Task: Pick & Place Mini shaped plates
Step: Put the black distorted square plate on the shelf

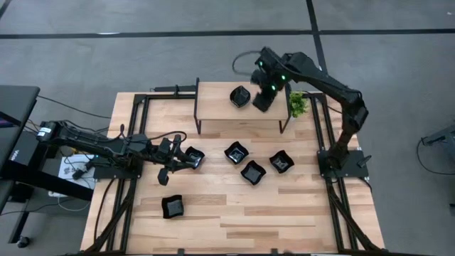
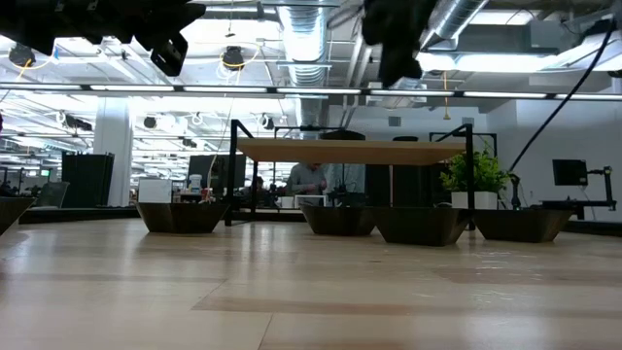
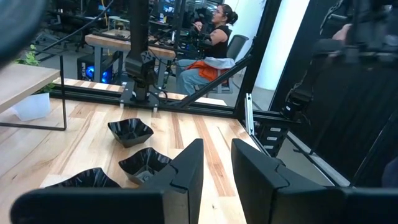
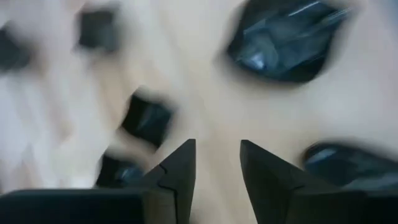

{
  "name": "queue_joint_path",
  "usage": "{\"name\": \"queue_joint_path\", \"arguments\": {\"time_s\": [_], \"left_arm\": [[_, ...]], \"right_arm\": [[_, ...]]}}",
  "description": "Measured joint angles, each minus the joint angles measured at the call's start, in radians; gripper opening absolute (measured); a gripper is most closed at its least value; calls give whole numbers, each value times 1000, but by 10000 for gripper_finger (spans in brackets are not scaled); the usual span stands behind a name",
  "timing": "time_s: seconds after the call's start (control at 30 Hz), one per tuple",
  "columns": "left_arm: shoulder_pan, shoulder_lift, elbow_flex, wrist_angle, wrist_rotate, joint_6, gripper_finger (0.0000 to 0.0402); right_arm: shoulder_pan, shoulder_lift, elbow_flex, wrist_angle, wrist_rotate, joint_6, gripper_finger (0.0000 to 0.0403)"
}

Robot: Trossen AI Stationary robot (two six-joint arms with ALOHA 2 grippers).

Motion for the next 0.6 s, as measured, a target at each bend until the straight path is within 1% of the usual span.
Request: {"name": "queue_joint_path", "arguments": {"time_s": [0.1,0.23,0.4,0.6], "left_arm": [[0,0,0,0,0,0,84],[0,0,0,0,0,0,84],[0,0,0,0,0,-2,84],[0,0,0,0,0,-8,84]], "right_arm": [[75,-47,-7,-91,-1,-5,117],[162,-144,-115,-101,6,75,116],[260,-301,-365,-81,83,325,116],[354,-493,-686,42,151,682,116]]}}
